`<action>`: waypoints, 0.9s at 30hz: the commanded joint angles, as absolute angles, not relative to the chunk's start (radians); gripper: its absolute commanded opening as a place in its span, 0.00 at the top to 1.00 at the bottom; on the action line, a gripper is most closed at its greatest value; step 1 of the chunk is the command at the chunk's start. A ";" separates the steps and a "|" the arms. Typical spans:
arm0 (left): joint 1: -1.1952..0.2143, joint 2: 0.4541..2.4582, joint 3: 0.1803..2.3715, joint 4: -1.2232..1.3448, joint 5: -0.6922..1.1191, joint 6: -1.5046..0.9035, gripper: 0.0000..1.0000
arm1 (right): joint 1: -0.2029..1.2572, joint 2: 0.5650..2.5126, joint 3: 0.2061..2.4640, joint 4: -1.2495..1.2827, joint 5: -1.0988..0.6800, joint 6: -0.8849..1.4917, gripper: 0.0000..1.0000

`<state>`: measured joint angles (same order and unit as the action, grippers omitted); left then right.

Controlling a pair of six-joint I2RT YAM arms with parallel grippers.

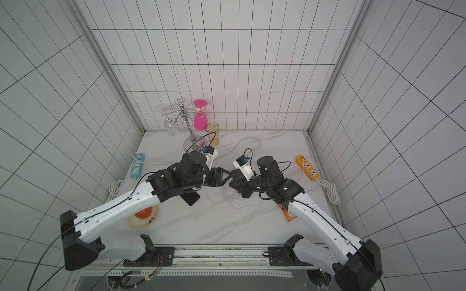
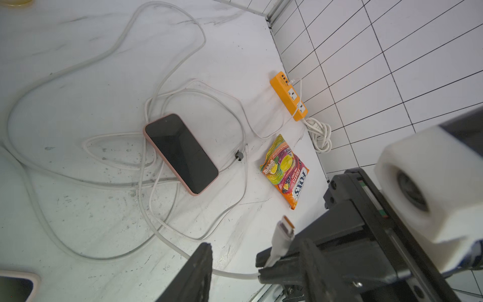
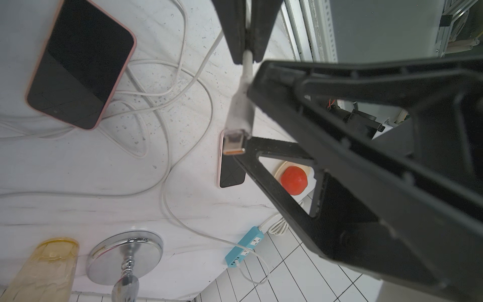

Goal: Plug the charging cable into the phone
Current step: Pick up the charging cable from the center of the board.

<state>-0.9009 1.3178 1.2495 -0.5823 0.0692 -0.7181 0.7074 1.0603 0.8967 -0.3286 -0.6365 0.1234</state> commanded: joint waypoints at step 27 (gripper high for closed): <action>-0.928 1.417 1.353 -0.606 0.002 -0.726 0.86 | 0.730 1.075 0.924 -0.370 -0.617 0.087 1.00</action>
